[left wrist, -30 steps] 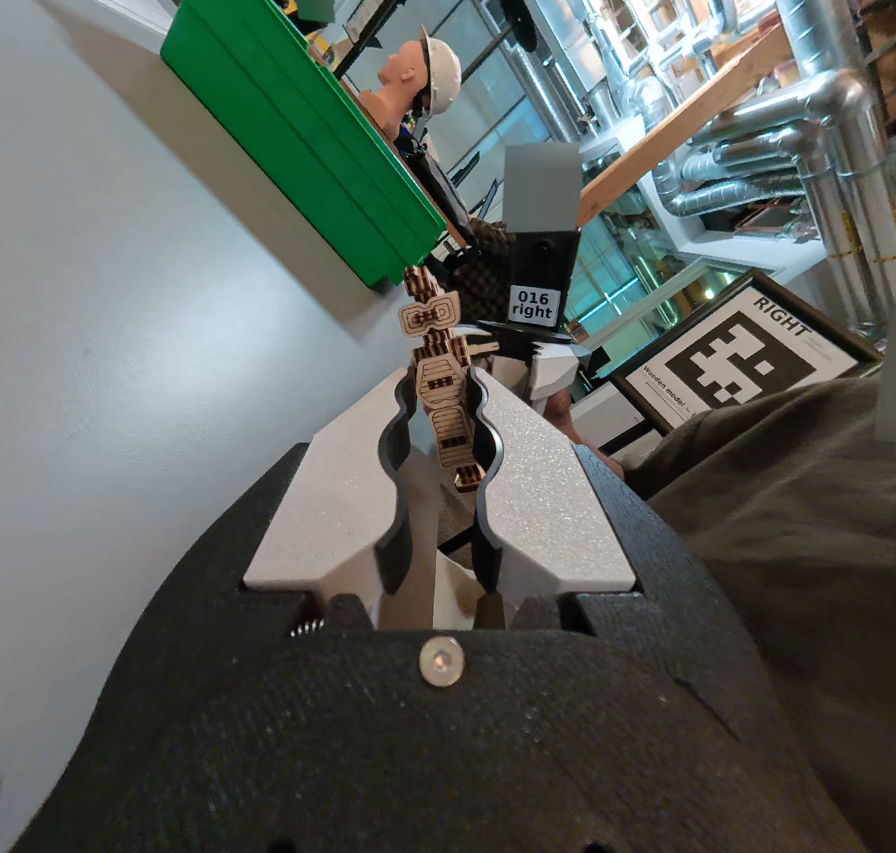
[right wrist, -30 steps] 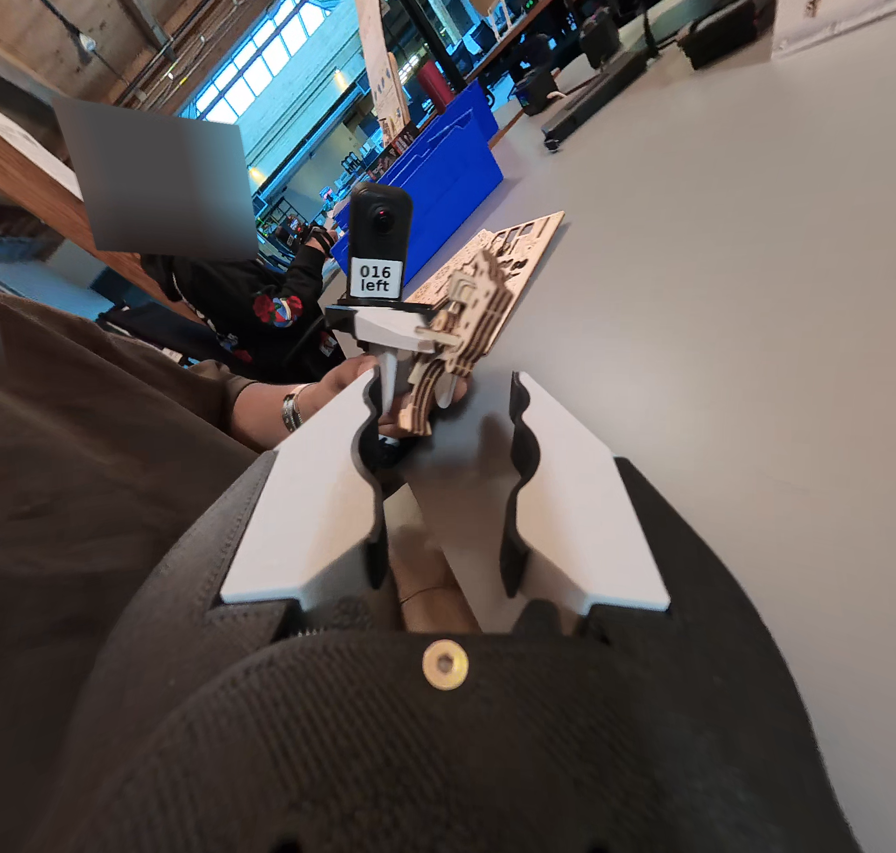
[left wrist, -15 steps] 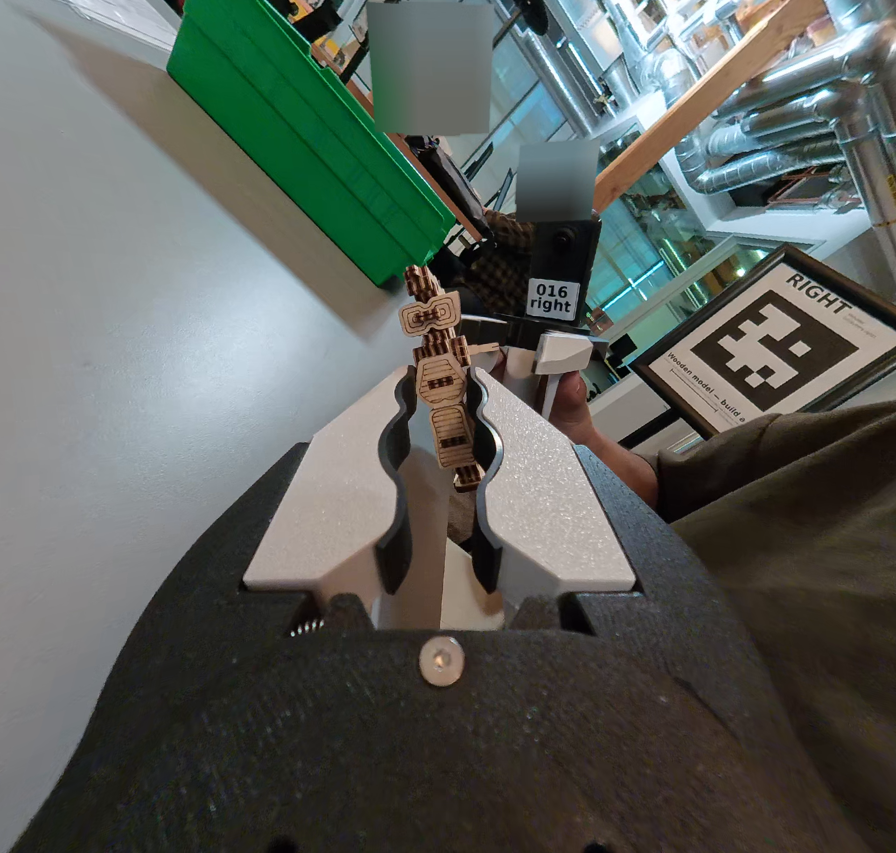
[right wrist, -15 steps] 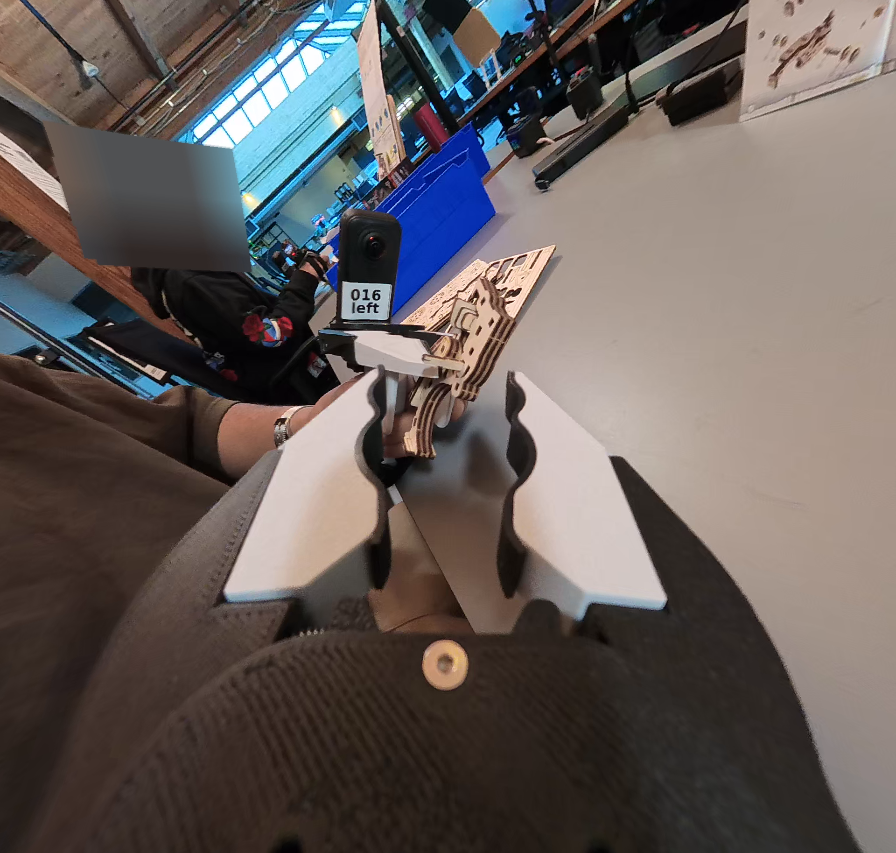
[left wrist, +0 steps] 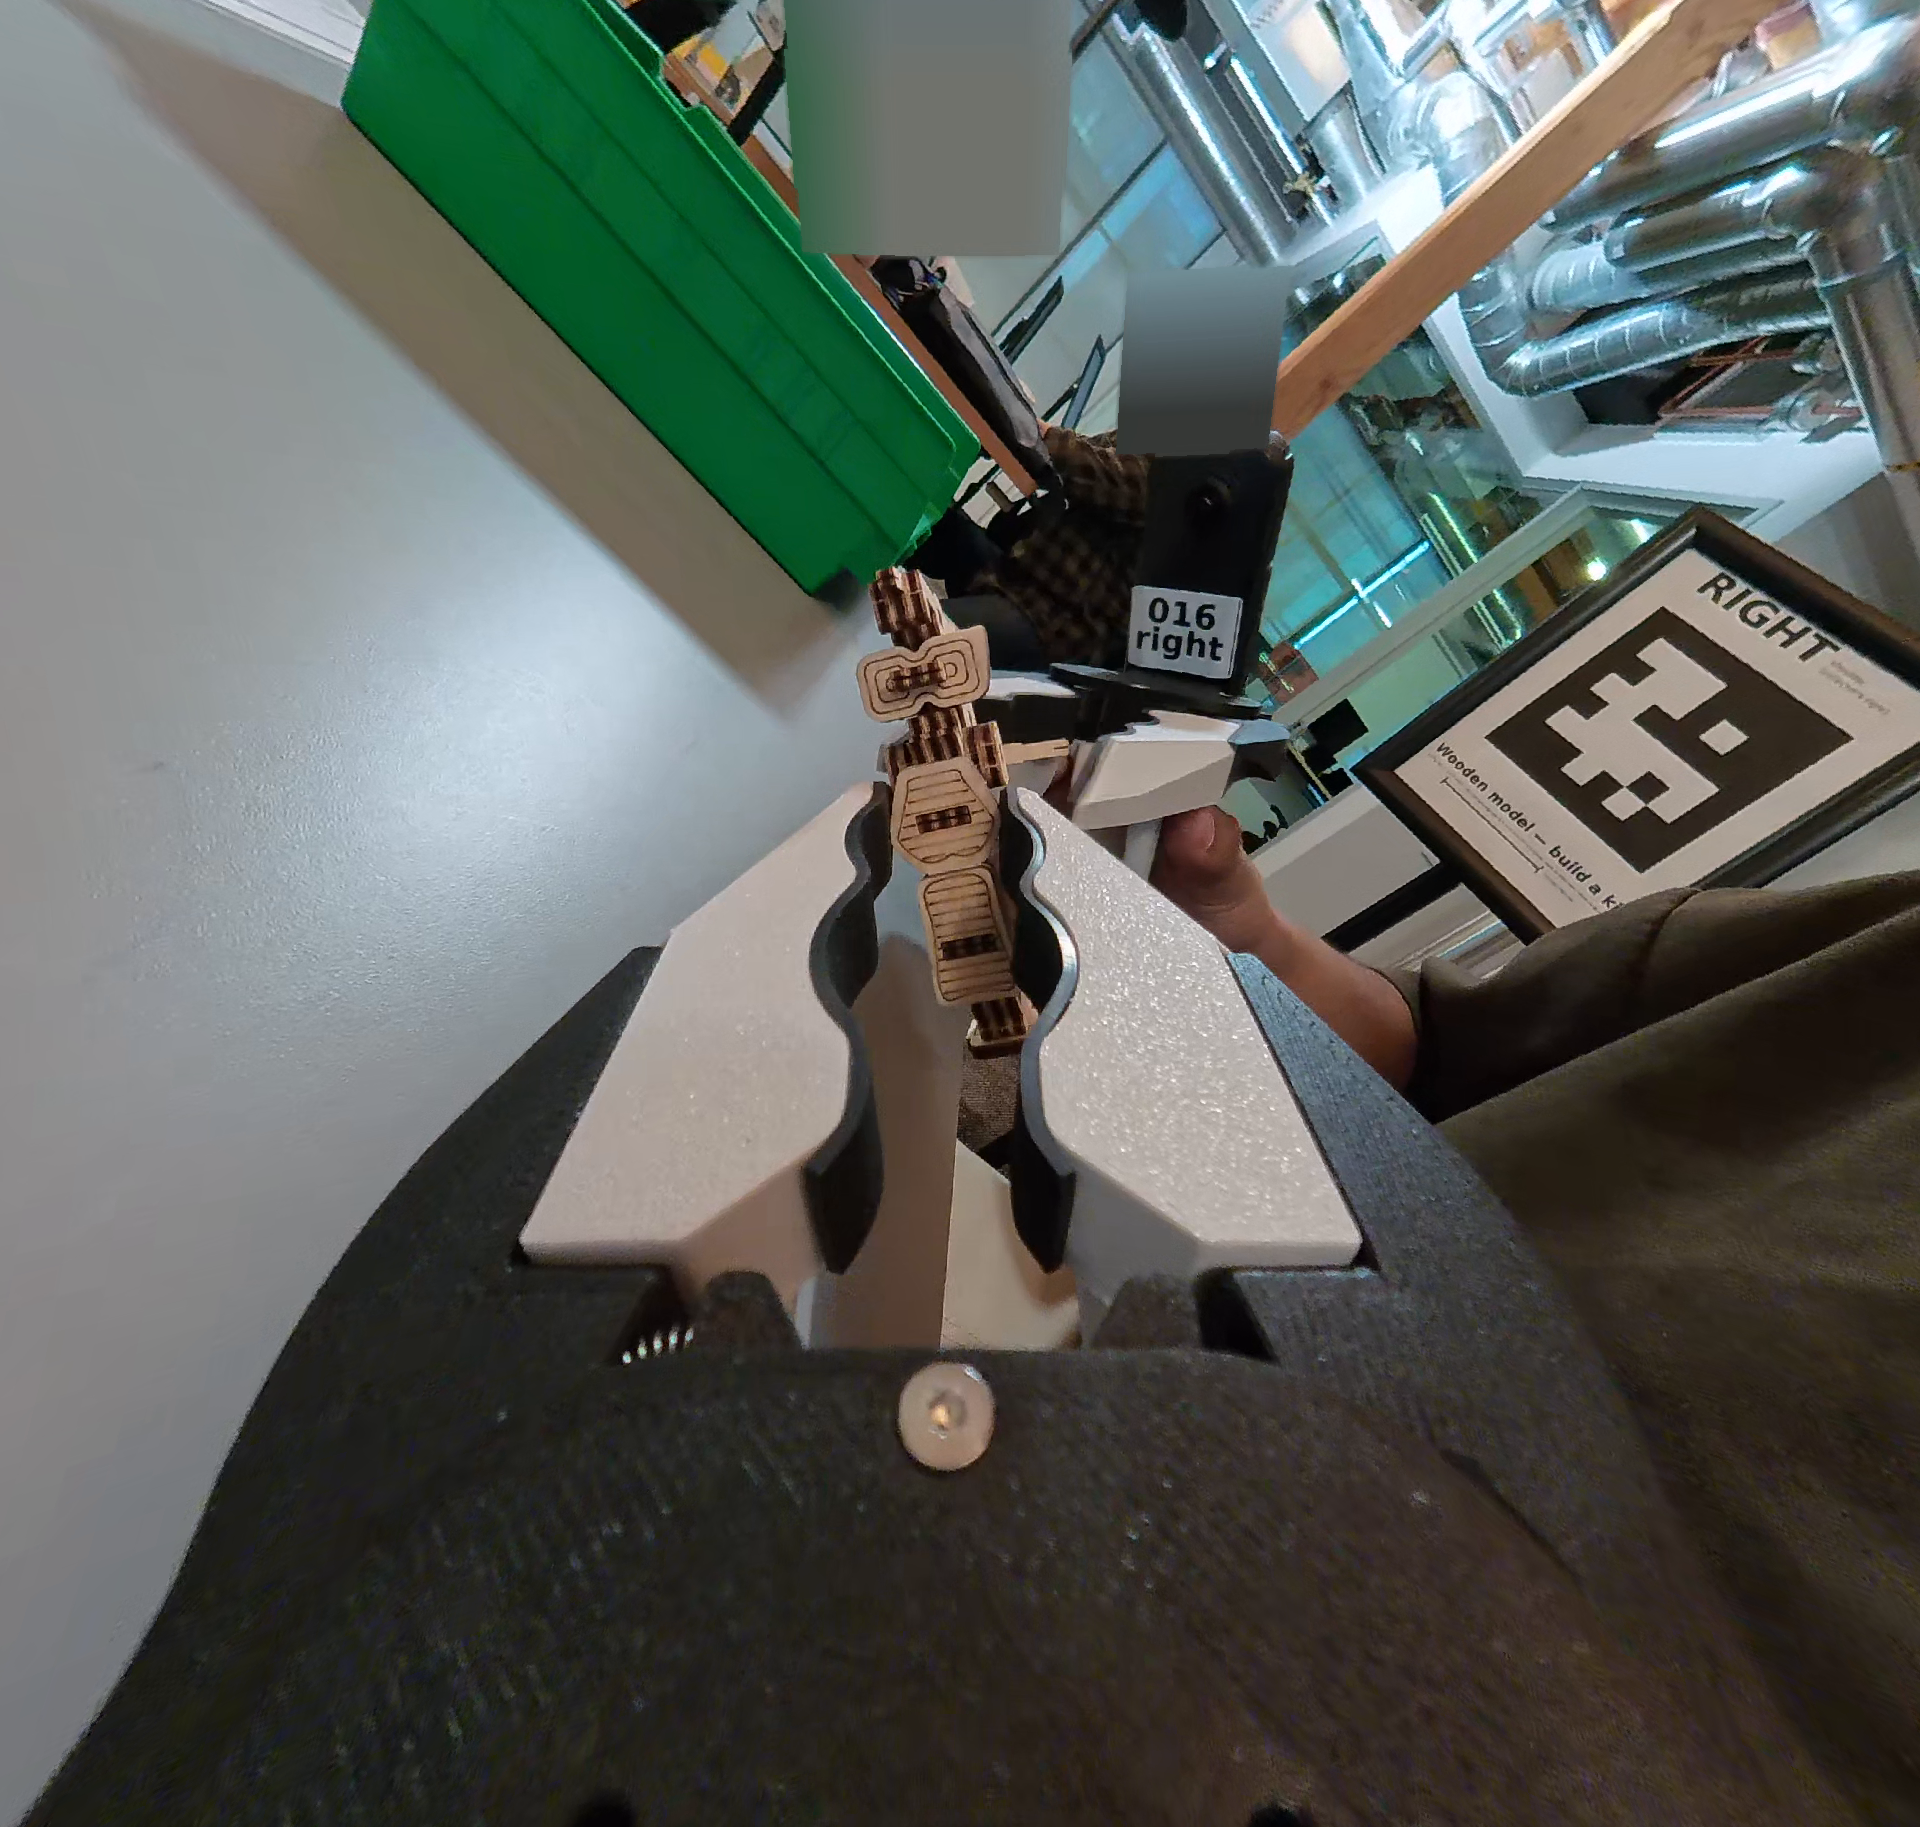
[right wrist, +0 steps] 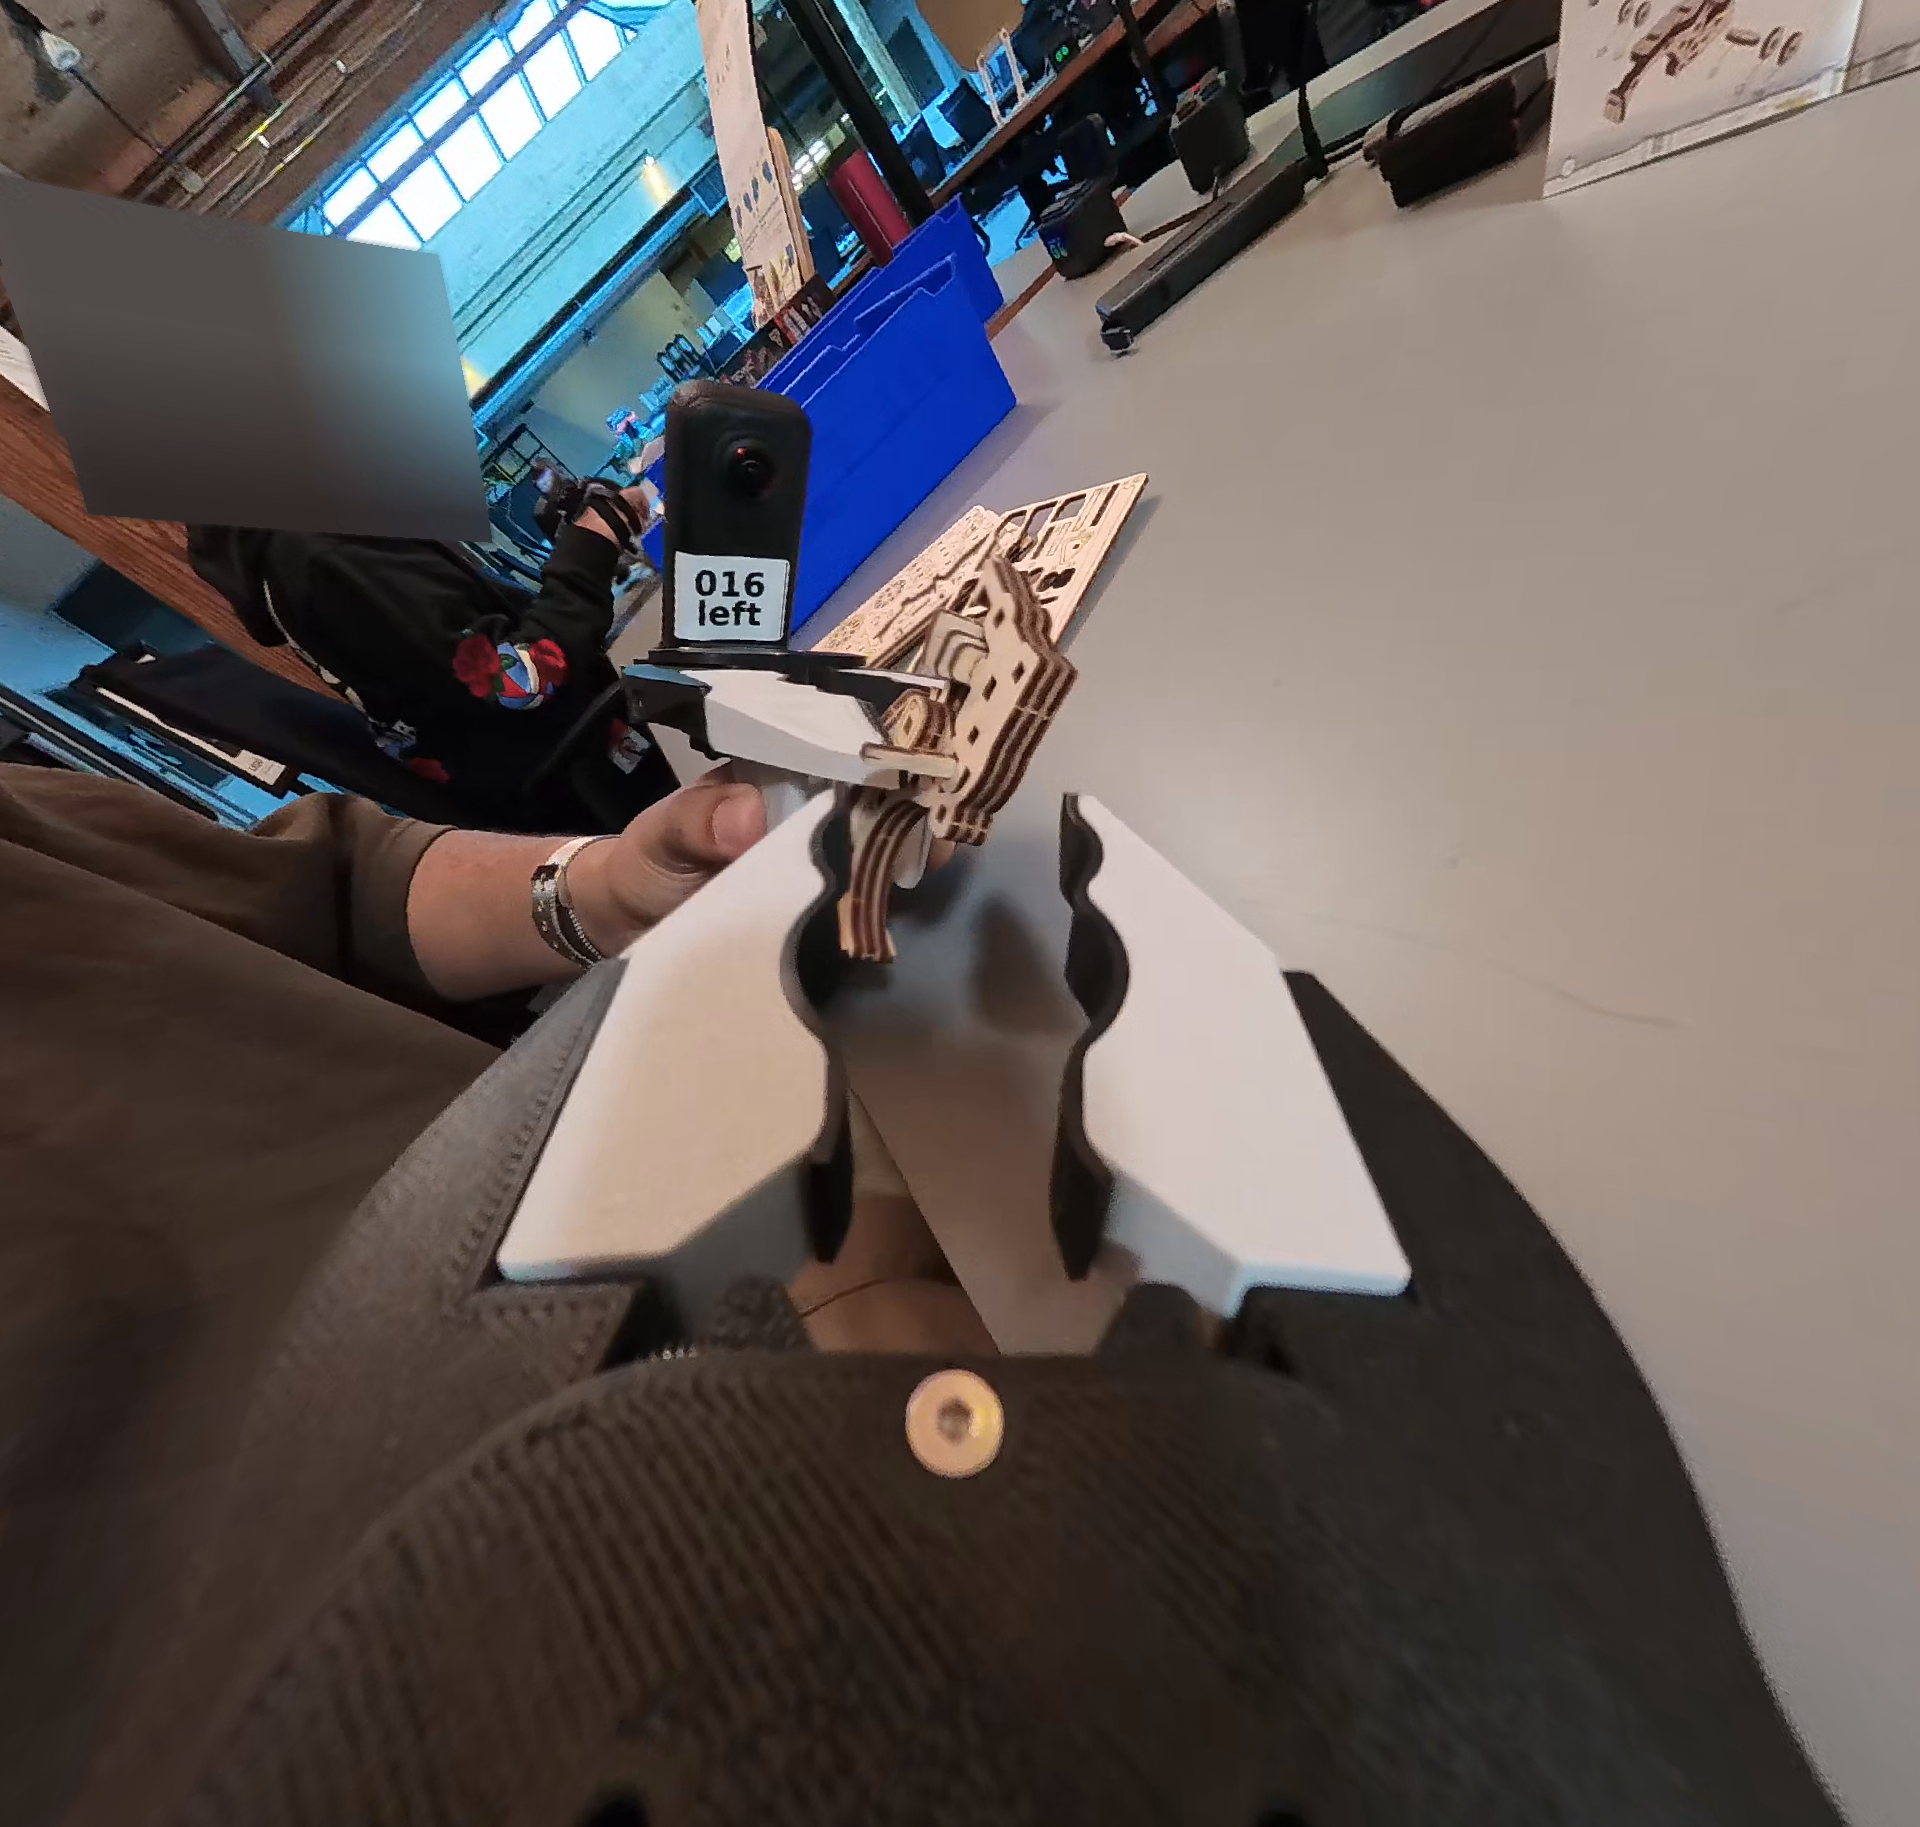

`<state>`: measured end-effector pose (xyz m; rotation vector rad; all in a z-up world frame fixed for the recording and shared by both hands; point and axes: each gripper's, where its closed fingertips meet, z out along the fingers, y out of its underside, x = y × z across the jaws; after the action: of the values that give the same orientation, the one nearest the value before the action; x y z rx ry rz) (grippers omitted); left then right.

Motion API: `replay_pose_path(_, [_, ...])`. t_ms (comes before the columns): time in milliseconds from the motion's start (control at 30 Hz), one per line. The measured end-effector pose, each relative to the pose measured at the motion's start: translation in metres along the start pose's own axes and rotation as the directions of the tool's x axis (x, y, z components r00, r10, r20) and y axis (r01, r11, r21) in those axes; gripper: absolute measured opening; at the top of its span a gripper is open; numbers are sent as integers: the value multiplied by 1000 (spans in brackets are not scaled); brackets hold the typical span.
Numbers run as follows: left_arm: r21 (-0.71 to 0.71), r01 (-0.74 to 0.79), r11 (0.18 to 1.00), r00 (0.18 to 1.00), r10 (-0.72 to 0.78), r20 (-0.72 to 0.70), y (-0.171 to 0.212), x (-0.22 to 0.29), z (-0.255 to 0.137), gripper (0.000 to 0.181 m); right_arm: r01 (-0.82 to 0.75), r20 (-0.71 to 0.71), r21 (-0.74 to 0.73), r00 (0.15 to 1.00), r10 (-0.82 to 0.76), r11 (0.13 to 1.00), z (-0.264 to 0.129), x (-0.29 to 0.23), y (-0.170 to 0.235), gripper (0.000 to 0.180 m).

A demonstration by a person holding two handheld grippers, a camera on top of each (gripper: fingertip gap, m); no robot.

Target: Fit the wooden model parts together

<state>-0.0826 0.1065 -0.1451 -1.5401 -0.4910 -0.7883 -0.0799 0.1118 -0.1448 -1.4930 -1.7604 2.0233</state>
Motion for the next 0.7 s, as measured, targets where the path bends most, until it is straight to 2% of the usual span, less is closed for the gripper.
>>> replay_pose_path(167, [-4,-8,1000,1000,8,-4,0,1,0,17,-19,1,15,1000,19,1000,-2,2,-3,36])
replay_pose_path(400, [-8,-14,1000,1000,14,-10,1,3,1,17,-117,98,51,989,111,992,-3,-8,-8,42])
replay_pose_path(600, [-14,-39,999,999,38,-33,3,8,2,17,-160,120,49,981,153,986,-4,-8,-7,25])
replay_pose_path(700, [-18,-51,999,998,51,-35,4,10,2,17,-161,135,44,979,154,986,-5,-9,-7,25])
